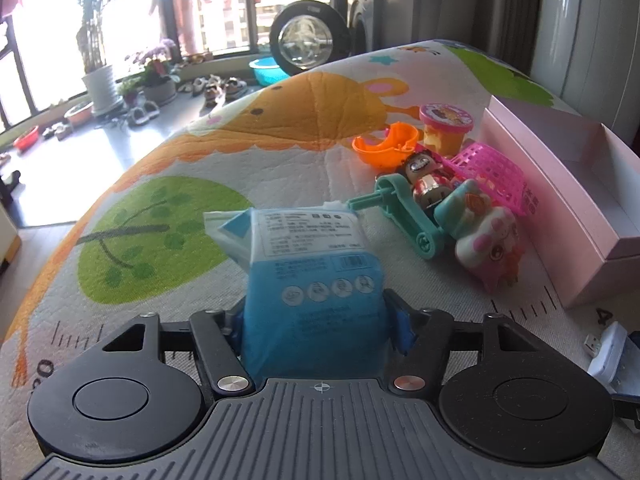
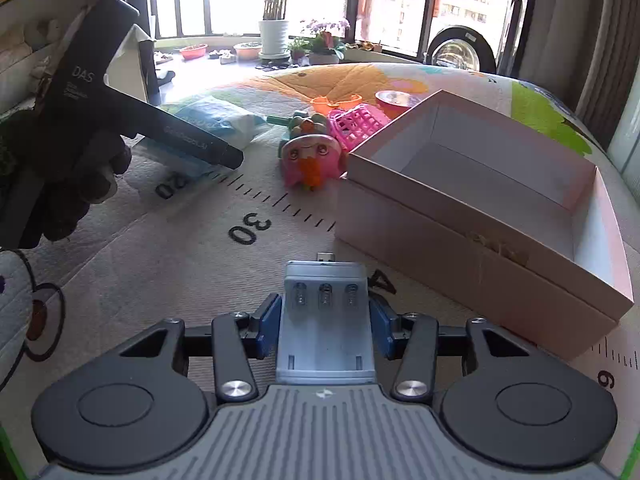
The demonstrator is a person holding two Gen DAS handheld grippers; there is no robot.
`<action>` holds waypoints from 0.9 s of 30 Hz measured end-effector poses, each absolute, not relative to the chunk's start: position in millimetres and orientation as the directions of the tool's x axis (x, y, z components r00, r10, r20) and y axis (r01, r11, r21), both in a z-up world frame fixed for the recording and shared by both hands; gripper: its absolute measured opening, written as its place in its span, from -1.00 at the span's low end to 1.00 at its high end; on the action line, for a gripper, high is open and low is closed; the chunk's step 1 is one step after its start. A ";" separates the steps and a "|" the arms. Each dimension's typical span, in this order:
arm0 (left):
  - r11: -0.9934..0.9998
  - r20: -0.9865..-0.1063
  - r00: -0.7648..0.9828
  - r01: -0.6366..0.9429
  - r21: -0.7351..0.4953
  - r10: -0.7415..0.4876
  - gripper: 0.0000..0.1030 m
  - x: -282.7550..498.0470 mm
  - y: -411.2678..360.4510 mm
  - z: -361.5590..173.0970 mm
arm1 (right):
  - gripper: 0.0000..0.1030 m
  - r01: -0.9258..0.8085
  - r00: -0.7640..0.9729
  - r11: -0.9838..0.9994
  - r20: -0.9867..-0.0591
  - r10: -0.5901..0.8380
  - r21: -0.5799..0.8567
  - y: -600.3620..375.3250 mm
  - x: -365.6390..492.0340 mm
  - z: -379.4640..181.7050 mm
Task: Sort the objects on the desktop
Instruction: 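Drop the tissue pack into the pink box with the left tool while the right tool drops the charger in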
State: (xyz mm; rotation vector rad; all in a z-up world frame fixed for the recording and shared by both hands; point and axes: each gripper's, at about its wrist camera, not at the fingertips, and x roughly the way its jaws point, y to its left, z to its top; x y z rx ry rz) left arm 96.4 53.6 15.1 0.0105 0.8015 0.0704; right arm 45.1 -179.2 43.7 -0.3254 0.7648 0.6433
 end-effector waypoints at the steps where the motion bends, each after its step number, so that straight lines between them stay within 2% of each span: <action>1: 0.998 -0.713 0.698 -0.048 0.042 0.063 0.21 90.6 53.8 15.5 | -0.08 -0.650 0.543 0.758 -0.729 0.417 -0.050 -178.3 37.3 45.2; 2: 0.998 -0.709 0.702 -0.029 0.060 0.063 0.13 83.3 52.4 16.7 | -0.08 -0.651 0.542 0.758 -0.729 0.418 -0.050 -179.0 30.0 47.1; 5: 0.994 -0.691 0.722 0.044 0.104 0.040 0.10 52.0 45.3 25.2 | -0.08 -0.638 0.547 0.769 -0.717 0.432 -0.023 -190.7 9.7 60.7; 8: 0.989 -0.671 0.739 0.134 0.059 -0.061 0.10 16.2 35.6 49.8 | -0.08 -0.605 0.585 0.796 -0.673 0.453 0.010 -212.4 -4.2 87.1; 12: 0.982 -0.565 0.814 0.187 0.033 -0.136 0.09 -4.7 17.0 97.7 | -0.08 -0.522 0.686 0.852 -0.575 0.447 0.040 -246.9 -1.8 138.4; 14: 0.979 -0.498 0.852 0.203 0.036 -0.159 0.09 -1.3 5.5 120.2 | -0.08 -0.478 0.734 0.876 -0.521 0.436 0.059 -263.9 5.0 160.2; 20: 0.957 -0.406 0.874 0.291 -0.003 -0.267 0.10 72.1 -58.3 160.2 | -0.08 -0.373 0.825 0.926 -0.433 0.362 0.063 -284.0 56.6 196.6; 22: 0.952 -0.412 0.861 0.302 -0.055 -0.297 0.21 106.1 -77.7 158.3 | -0.08 -0.339 0.842 0.938 -0.423 0.335 0.069 -285.5 79.8 198.0; 24: 0.953 -0.450 0.841 0.287 -0.096 -0.299 0.41 128.0 -85.4 150.0 | -0.08 -0.310 0.842 0.946 -0.437 0.317 0.090 -286.4 102.5 193.0; 26: 0.957 -0.464 0.837 0.263 -0.120 -0.288 0.73 128.3 -79.3 138.6 | -0.08 -0.286 0.832 0.954 -0.469 0.296 0.096 -285.5 122.8 179.8; 27: 0.958 -0.465 0.838 0.261 -0.118 -0.286 0.81 123.5 -74.3 133.0 | -0.08 -0.277 0.826 0.956 -0.485 0.286 0.093 -283.8 131.2 170.9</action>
